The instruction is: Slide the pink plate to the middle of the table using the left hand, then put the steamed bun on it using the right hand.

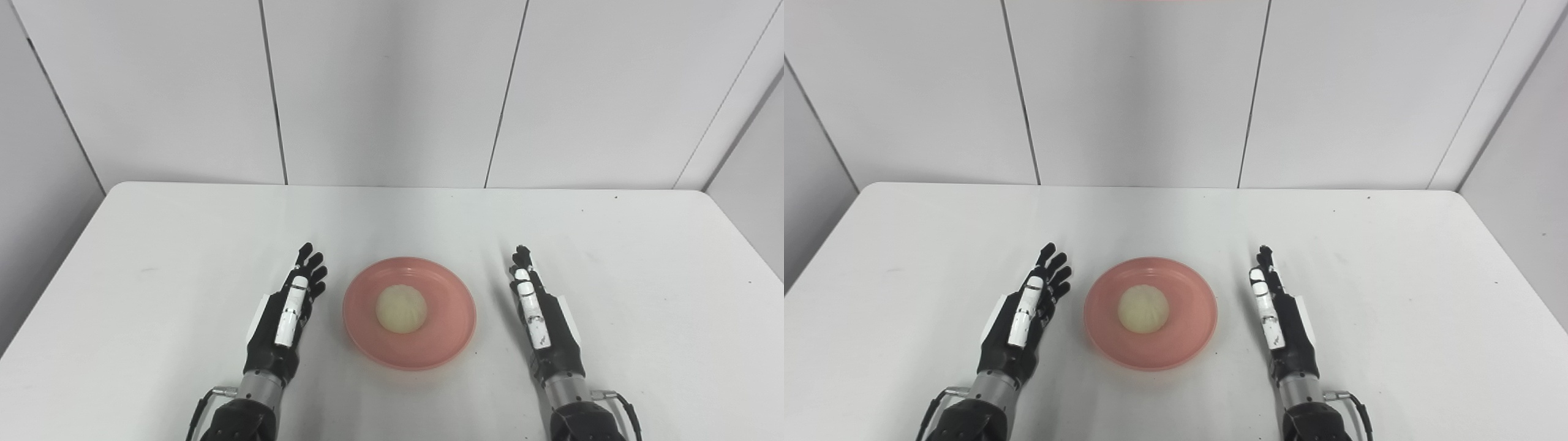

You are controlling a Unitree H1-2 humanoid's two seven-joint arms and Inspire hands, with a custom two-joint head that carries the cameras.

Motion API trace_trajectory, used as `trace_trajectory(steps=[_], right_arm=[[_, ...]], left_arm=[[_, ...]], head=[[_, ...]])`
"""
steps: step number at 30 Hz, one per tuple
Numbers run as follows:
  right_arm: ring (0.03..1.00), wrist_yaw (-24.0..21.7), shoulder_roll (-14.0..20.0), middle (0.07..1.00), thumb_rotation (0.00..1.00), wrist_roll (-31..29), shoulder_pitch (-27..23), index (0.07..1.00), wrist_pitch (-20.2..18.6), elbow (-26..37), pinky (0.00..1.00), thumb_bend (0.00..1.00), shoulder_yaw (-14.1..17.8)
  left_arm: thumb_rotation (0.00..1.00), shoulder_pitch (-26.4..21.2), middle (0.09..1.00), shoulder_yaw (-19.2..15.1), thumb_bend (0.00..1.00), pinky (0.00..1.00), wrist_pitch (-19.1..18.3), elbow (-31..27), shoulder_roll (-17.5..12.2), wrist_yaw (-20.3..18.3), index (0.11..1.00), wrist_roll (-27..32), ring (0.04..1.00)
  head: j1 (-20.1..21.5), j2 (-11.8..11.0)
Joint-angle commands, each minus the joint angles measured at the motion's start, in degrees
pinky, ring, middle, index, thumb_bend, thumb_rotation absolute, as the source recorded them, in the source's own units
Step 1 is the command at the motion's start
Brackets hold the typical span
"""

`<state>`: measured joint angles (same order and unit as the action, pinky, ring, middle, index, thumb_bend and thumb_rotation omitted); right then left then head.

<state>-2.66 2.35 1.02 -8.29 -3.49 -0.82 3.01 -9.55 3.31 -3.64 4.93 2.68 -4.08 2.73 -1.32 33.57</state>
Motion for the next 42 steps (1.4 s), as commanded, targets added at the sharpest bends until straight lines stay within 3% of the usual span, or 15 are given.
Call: trace_trajectory(steps=[1,7,19,31,42], right_arm=[[0.995,0.1,-0.1,1.000,1.00,0.0,-0.2,1.000,0.4,-1.2,1.00,0.22,-0.7],[0.987,1.5,0.3,0.998,1.00,1.3,-0.4,1.000,1.7,-3.0,1.00,0.26,-1.3],[0.978,2.6,1.0,0.995,1.00,3.2,-1.6,1.000,4.7,-6.9,0.96,0.22,-2.4],[0.966,2.7,1.2,0.984,1.00,3.4,-2.8,0.993,6.3,-9.1,0.96,0.23,-3.2],[0.956,2.5,1.7,0.975,1.00,3.2,-2.3,0.984,5.3,-8.0,0.94,0.24,-3.7]], left_arm=[[1.00,0.6,0.964,-0.1,0.35,0.94,-2.9,2.5,-0.6,0.5,0.968,-0.7,0.949],[1.00,-0.2,0.969,0.1,0.35,0.95,-3.6,2.9,-0.9,0.1,0.974,-1.1,0.955],[1.00,-2.0,0.974,0.5,0.36,0.96,-2.8,6.3,-1.4,-0.5,0.972,-1.1,0.961],[1.00,-3.3,0.978,-0.1,0.34,0.97,-3.0,8.3,-1.8,-2.0,0.978,0.5,0.967],[1.00,-2.7,0.977,-0.1,0.34,0.98,-4.1,7.1,-1.2,-2.1,0.979,1.0,0.963]], head=[[0.2,-0.1],[0.0,-0.3],[0.3,-1.6],[1.2,-1.2],[0.0,-1.1]])
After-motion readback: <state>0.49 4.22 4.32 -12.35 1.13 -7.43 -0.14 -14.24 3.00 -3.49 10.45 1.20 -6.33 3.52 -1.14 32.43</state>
